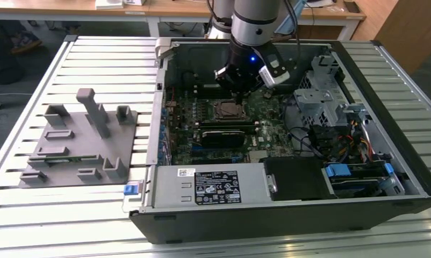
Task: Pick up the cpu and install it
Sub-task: 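Install the second cpu locking lever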
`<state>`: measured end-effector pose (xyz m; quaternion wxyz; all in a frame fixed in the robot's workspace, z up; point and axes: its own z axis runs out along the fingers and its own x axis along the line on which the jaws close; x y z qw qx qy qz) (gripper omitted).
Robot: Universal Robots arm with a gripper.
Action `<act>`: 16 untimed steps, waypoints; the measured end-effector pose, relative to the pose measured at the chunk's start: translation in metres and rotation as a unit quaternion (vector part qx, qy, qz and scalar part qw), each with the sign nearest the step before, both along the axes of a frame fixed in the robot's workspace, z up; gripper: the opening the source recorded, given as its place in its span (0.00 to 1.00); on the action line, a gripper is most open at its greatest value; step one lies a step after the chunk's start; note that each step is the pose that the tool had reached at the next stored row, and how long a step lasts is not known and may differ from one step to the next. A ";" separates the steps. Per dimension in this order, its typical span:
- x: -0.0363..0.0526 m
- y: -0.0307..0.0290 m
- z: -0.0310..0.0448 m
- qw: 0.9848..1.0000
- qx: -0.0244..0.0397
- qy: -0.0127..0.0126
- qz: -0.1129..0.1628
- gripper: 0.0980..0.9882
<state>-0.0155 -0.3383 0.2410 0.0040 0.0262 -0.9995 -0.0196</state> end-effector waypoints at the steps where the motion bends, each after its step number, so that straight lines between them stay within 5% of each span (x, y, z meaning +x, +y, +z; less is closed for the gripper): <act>1: 0.0000 -0.0007 0.0000 1.000 0.000 0.002 0.000 0.01; 3: 0.0000 -0.0034 0.0000 1.000 0.000 0.007 0.000 0.01; 5: 0.0000 -0.0076 -0.0001 1.000 0.000 0.009 0.000 0.01; 16: -0.0001 -0.0205 -0.0003 1.000 0.001 0.010 0.000 0.01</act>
